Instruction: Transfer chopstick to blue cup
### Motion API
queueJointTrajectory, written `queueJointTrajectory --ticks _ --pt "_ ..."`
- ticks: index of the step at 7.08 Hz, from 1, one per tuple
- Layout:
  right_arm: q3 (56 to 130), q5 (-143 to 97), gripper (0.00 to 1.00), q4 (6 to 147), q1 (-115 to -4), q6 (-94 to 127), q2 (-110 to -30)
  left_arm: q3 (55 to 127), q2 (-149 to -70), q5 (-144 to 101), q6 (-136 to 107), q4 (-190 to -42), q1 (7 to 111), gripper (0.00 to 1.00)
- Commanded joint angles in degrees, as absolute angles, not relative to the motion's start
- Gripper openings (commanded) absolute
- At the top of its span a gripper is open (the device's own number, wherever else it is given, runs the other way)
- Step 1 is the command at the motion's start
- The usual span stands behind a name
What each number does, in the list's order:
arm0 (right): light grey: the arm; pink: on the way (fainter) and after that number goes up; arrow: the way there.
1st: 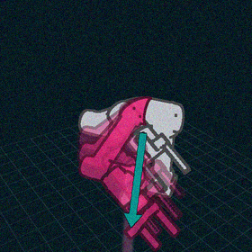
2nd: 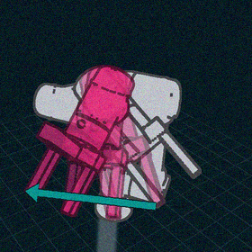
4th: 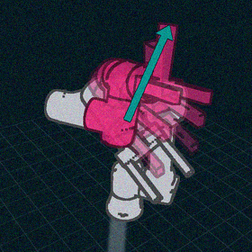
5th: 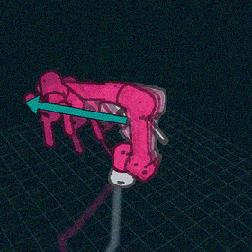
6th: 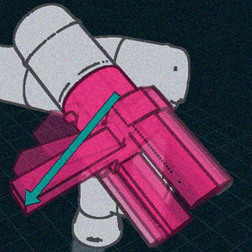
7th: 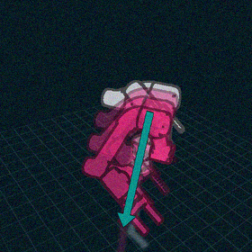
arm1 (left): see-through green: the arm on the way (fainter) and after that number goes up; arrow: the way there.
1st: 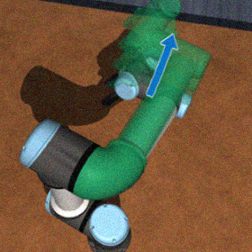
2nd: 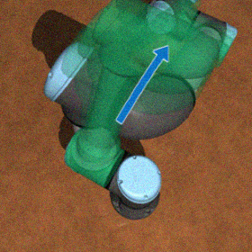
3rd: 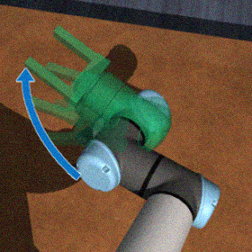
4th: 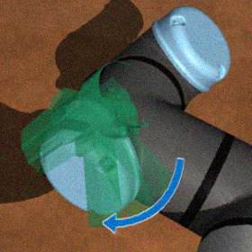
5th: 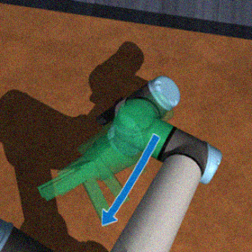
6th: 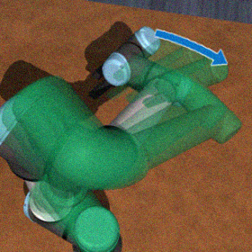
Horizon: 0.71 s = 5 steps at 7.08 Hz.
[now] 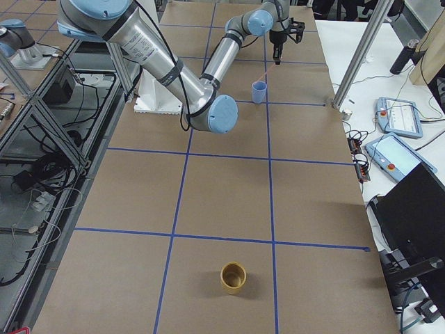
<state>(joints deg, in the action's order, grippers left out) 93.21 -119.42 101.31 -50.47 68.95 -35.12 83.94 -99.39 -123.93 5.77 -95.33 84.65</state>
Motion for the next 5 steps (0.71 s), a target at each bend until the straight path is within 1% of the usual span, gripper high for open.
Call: queueJointTrajectory --ticks 1,5 --pt "84.9 -117.9 0.0 96.1 -49.5 70.9 -31.0 83.6 -99.6 -123.9 5.8 -95.4 84.6 0.98" --pt "84.4 -114.2 0.0 95.8 -46.1 70.9 -31.6 83.3 -99.7 -123.9 5.8 -95.3 84.6 0.98"
